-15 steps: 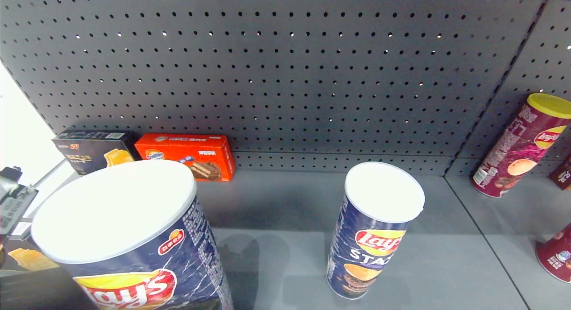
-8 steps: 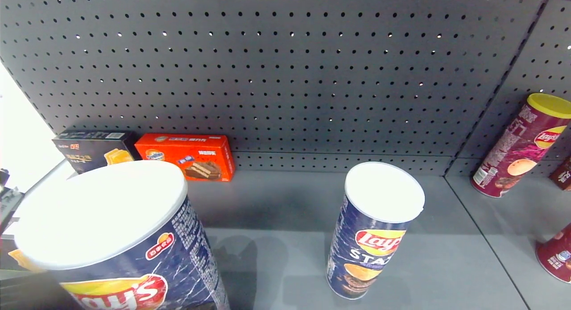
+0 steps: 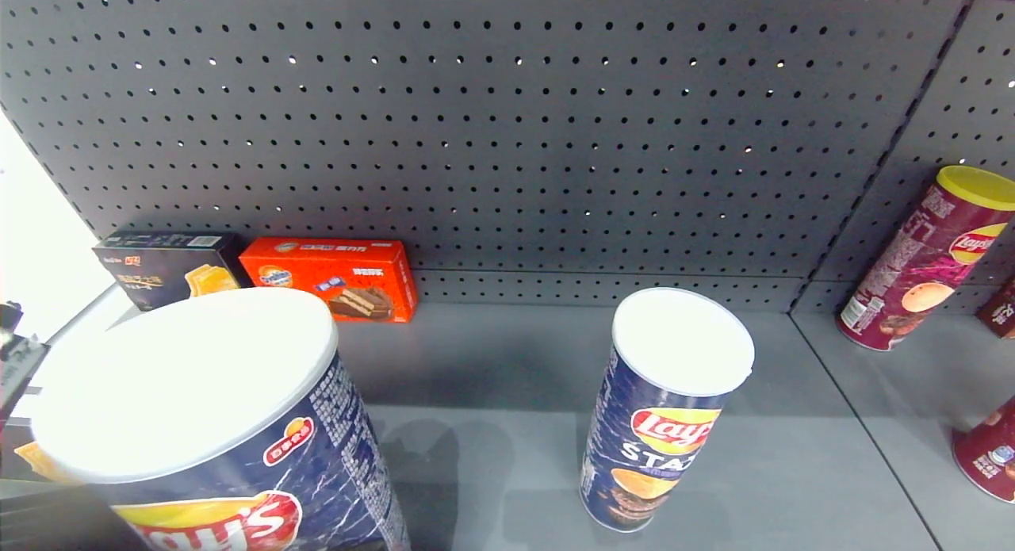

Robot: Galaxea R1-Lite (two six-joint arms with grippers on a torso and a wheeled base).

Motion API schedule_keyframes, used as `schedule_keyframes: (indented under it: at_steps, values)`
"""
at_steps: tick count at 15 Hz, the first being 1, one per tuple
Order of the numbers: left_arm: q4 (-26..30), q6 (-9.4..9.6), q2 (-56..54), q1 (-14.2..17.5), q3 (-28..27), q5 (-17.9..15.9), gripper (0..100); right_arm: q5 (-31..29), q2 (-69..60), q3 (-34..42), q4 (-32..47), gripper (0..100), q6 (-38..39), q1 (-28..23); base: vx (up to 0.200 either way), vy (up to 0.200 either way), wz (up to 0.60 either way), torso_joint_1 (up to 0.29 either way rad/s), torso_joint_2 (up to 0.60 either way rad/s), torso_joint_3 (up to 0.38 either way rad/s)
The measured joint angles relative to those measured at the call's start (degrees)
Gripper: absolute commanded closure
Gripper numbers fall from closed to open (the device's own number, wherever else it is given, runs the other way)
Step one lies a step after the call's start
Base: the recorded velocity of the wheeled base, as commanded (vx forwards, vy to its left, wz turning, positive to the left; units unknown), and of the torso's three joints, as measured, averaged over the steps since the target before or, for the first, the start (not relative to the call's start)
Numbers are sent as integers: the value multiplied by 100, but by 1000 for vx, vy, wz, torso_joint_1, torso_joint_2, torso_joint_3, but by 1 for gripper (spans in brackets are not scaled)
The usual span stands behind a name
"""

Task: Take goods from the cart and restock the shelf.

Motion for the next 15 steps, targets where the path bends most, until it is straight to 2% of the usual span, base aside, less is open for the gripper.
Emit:
schedule_keyframes:
  at_steps: [4,8,12,15]
  values:
    - [11,-20,279,16,-458,6,100,0,0,0,-4,0,2,0,0,0,0,0,0,0]
    - [6,-20,1229,82,-1549,66,100,0,-2,0,-6,0,2,0,0,0,0,0,0,0]
    - [13,22,1877,413,-1891,11,100,-1,-5,0,-4,0,5,0,0,0,0,0,0,0]
    - [-265,55,2437,713,-2089,37,100,0,-5,0,-6,0,2,0,0,0,0,0,0,0]
